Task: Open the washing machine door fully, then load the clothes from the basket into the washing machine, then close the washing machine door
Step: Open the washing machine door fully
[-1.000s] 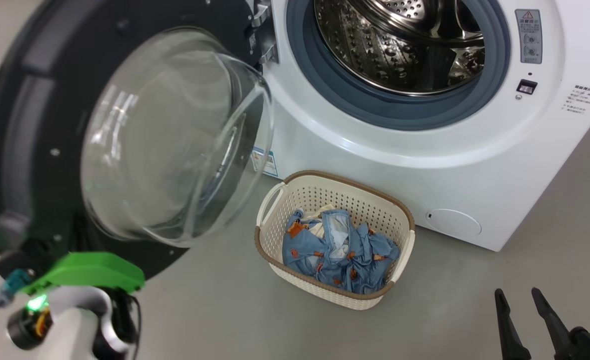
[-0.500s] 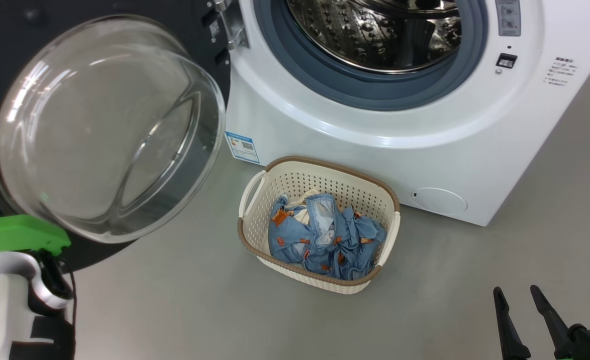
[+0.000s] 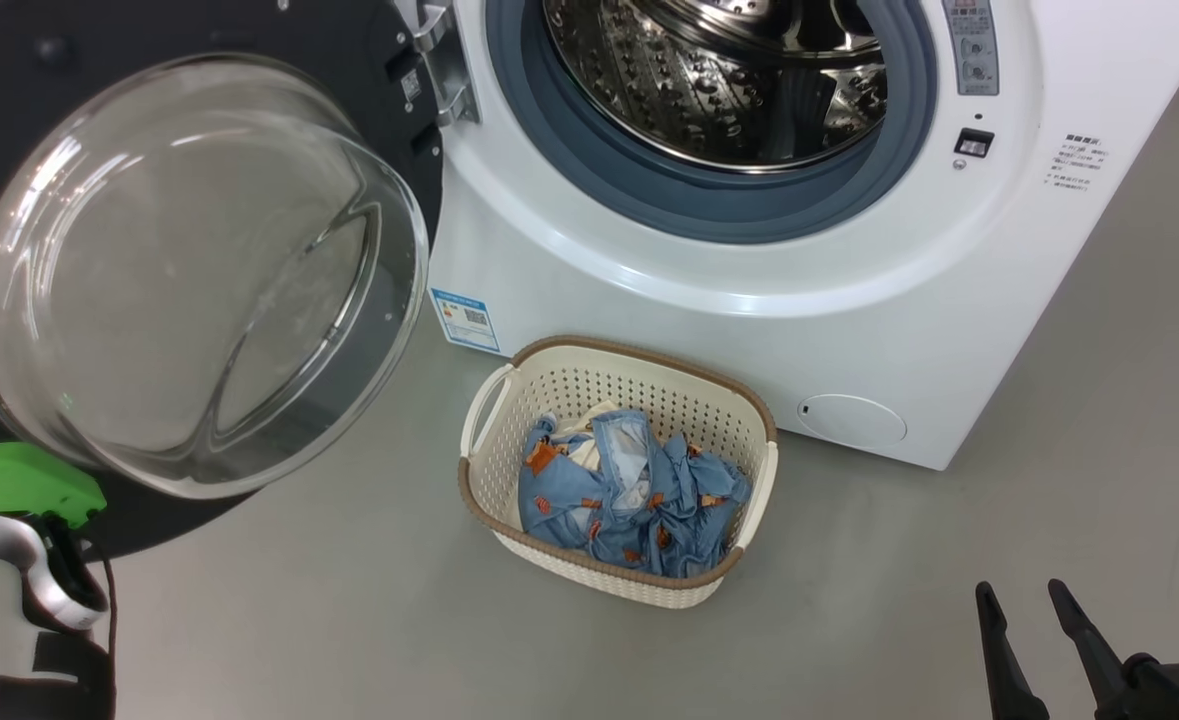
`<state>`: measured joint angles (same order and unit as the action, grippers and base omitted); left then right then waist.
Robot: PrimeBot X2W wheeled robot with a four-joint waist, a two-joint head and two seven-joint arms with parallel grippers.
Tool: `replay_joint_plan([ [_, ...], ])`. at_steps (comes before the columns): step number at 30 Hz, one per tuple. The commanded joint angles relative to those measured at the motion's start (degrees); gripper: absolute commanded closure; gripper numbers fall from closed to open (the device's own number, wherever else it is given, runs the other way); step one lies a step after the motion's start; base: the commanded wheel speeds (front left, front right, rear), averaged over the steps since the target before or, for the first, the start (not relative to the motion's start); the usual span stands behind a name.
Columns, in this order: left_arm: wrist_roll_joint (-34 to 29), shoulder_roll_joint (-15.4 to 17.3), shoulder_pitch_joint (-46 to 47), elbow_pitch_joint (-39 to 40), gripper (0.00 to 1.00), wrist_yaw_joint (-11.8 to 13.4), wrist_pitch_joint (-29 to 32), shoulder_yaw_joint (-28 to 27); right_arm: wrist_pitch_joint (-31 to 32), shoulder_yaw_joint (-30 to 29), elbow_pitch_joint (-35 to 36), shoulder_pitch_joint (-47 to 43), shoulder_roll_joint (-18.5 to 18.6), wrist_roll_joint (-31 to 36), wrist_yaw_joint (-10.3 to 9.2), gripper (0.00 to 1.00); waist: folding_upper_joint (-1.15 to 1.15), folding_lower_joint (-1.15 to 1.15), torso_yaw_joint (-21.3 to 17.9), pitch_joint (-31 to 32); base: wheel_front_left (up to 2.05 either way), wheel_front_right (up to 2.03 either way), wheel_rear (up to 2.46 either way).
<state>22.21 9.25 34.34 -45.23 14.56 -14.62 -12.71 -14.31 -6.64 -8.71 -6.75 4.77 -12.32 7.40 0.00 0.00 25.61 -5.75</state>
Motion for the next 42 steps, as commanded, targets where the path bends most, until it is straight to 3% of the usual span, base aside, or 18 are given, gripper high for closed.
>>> replay_joint_plan([
  [1,-1.02,3.44,1.85,1.72,1.00,-0.53,-0.38,-2.44,-0.69,1.32,1.00,1.78,0.25,-0.31,0.09,0.00,0.00,0.00,-0.22,0.72,0.00,0.00,0.00],
  [13,-2.26,-0.90,-5.49,10.49,0.98,-5.78,-0.38,-2.97,-0.69,1.17,0.76,0.80,-0.91,-0.73,0.09,0.00,0.00,0.00,-0.97,3.37,0.00,0.00,0.00],
  [14,-2.63,-1.15,-6.40,12.00,0.77,-6.20,-0.38,-2.31,-0.69,1.21,0.79,0.82,-0.97,-0.74,0.09,0.00,0.00,0.00,-1.18,3.50,0.00,0.00,0.00],
  [17,-2.95,-2.52,-9.23,18.30,0.42,-6.94,-0.33,-0.84,-0.69,1.29,0.85,0.71,-1.12,-0.81,0.09,0.00,0.00,0.00,-1.77,4.00,0.00,0.00,0.00],
  [18,-2.95,-2.52,-9.23,18.30,0.42,-6.94,-0.33,-0.84,-0.69,1.29,0.85,0.71,-1.12,-0.81,0.09,0.00,0.00,0.00,-1.77,4.00,0.00,0.00,0.00],
  [21,-2.96,-3.80,-12.61,25.07,0.03,-7.73,1.20,1.31,-0.69,1.26,0.87,0.49,-1.22,-0.84,0.09,0.00,0.00,0.00,-2.56,4.41,0.00,0.00,0.00],
  [22,-2.99,-4.13,-13.78,27.05,0.00,-7.96,2.00,2.16,-0.69,1.25,0.83,0.41,-1.26,-0.83,0.09,0.00,0.00,0.00,-2.89,4.64,0.00,0.00,0.00],
  [31,-2.28,-5.63,-23.22,37.96,0.00,-9.96,4.52,8.69,-0.69,1.48,1.17,0.75,-1.52,-0.36,0.09,0.00,0.00,0.00,-7.71,5.91,0.00,0.00,0.00],
  [42,-1.09,-5.71,-32.93,35.38,0.00,-14.16,0.67,11.21,-0.69,2.43,2.51,0.48,-1.56,0.78,0.09,0.00,0.00,0.00,-16.48,6.29,0.00,0.00,0.00],
])
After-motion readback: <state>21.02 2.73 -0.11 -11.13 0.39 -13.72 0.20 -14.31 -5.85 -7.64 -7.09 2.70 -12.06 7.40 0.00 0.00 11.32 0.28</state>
